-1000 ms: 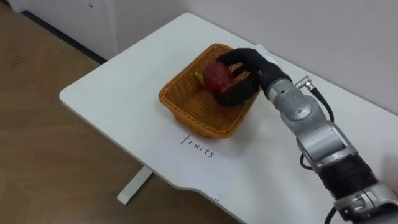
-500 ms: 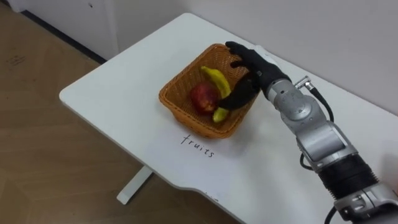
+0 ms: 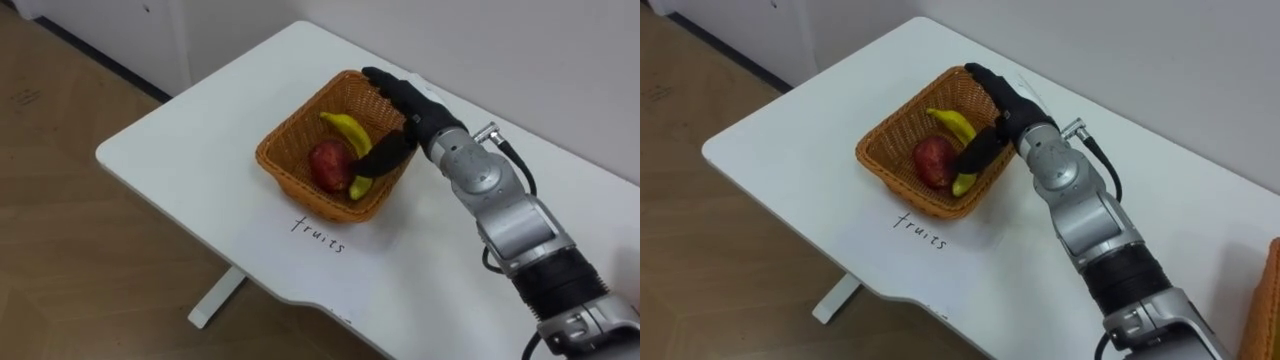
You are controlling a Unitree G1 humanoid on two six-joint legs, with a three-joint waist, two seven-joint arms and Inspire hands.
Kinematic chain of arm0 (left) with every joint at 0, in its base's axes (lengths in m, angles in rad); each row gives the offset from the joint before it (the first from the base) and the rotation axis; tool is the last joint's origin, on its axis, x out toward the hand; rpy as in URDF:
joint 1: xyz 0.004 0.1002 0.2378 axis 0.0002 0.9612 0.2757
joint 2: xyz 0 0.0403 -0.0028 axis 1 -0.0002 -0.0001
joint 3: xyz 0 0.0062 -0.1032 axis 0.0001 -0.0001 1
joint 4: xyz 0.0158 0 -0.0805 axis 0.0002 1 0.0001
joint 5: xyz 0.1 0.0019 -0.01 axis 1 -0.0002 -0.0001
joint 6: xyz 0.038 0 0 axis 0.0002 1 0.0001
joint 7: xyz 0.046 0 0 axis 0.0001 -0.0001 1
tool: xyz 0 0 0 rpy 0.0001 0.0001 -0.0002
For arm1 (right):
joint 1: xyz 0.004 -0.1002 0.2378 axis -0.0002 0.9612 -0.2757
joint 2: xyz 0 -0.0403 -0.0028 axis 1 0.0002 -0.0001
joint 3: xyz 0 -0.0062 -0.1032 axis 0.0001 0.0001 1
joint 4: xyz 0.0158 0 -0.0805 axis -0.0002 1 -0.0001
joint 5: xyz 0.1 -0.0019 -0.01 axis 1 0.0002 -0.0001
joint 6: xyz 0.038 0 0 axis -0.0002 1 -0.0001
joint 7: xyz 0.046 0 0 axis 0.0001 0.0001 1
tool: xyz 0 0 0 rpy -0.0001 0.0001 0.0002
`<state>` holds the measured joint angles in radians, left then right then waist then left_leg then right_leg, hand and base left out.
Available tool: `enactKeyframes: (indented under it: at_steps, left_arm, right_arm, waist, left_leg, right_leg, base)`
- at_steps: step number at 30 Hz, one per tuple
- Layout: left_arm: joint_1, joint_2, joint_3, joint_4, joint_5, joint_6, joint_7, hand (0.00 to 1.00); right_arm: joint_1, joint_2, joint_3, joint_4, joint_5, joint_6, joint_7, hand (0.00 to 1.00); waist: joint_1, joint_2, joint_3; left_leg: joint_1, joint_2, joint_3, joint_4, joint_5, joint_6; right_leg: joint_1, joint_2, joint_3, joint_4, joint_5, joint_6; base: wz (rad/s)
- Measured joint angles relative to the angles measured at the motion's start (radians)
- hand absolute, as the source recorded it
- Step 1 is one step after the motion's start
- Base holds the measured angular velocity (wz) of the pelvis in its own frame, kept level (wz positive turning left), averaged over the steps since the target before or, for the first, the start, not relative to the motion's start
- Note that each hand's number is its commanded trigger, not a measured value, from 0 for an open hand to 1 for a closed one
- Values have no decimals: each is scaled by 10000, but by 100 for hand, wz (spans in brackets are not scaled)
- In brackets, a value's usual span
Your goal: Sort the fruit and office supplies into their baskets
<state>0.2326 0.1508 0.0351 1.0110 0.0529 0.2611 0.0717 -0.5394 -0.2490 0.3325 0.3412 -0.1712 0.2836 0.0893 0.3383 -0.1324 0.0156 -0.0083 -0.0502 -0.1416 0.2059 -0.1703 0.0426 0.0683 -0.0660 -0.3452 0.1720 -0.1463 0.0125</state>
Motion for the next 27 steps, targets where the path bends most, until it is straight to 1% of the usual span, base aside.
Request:
enactKeyframes:
  at_steps: [5, 8, 12, 15, 17, 19, 21, 23, 24, 26, 27]
  left_arm:
    - [-11, 14, 13, -11, 0, -1, 12, 0]
    - [-37, 19, 37, -49, 1, -5, -14, 0]
    - [-56, 28, 26, -125, 0, -17, -40, 0]
    - [-55, 36, 5, -140, -4, -36, -46, 0]
    - [-55, 41, 4, -139, -3, -81, -41, 0]
    - [-41, 47, 2, -145, -2, -196, 2, 0]
    - [-66, 54, 4, -170, 4, -293, 41, 0]
    - [-109, 59, 20, -172, 4, -355, 37, 0]
    - [-163, 58, 29, -172, 1, -447, 29, 0]
    - [-152, 52, 33, -171, -4, -500, 16, 0]
    - [-132, 50, 32, -171, -3, -511, 19, 0]
  right_arm:
    - [-25, 0, -20, -11, 3, -7, -63, 0]
    - [-49, 0, -160, -82, 36, -26, -289, 0]
    - [-354, -12, -458, -91, 333, -49, -662, 0]
    - [-505, -12, -737, -164, 878, -180, -898, 0]
    - [-506, -21, -882, -290, 1121, -289, -1048, 0]
    - [-505, -33, -914, -396, 1295, -458, -1232, 0]
    - [-506, -43, -932, -427, 1398, -547, -1288, 0]
    - [-503, -46, -1167, -434, 1437, -703, -1330, 0]
    - [-503, -51, -1335, -468, 1437, -775, -1474, 0]
    - [-462, -56, -1641, -638, 1482, -884, -1667, 0]
    - [-451, -97, -1748, -813, 1490, -922, -1840, 0]
  waist:
    - [-18, -4, -4]
    - [-39, -9, -7]
    - [-112, -7, -12]
    - [-319, -11, -18]
    - [-368, -8, -17]
    - [-495, 21, -16]
    - [-627, 58, -23]
    - [-757, 103, -17]
    - [-851, 142, -26]
    - [-994, 220, -52]
    - [-1129, 274, -83]
  left_leg:
    - [-2, 5, 0, 5, -1, 0]
    - [-11, 6, -4, 13, -1, 0]
    - [-15, 9, -18, 34, -2, -2]
    - [-1, 5, 17, 50, -3, 1]
    - [10, 5, 45, 58, -4, 2]
    - [11, 7, 56, 84, -4, 3]
    - [26, 6, 54, 109, -4, 3]
    - [16, 5, 63, 149, -5, 3]
    - [28, 6, 87, 155, -5, 3]
    - [51, 15, 136, 155, -6, 5]
    - [52, 15, 153, 154, -5, 5]
  right_leg:
    - [-11, 0, 8, 0, 0, 0]
    - [-10, 0, -10, -2, 0, 0]
    - [10, -2, -84, -3, 0, 0]
    - [46, -6, -102, -4, 0, 0]
    - [46, -7, -67, -3, 1, 0]
    - [55, -6, -56, -1, 3, -1]
    - [81, -7, -57, 2, 3, -1]
    - [92, -7, -40, 2, 5, -4]
    - [95, -8, -26, 4, 8, -7]
    - [94, -6, 52, 8, 12, -14]
    - [81, -2, 116, 23, 14, -13]
  base:
    - [0]
    - [0]
    - [1]
    - [2]
    - [-2]
    - [0]
    - [0]
    - [0]
    - [-6]
    - [-8]
    - [-10]
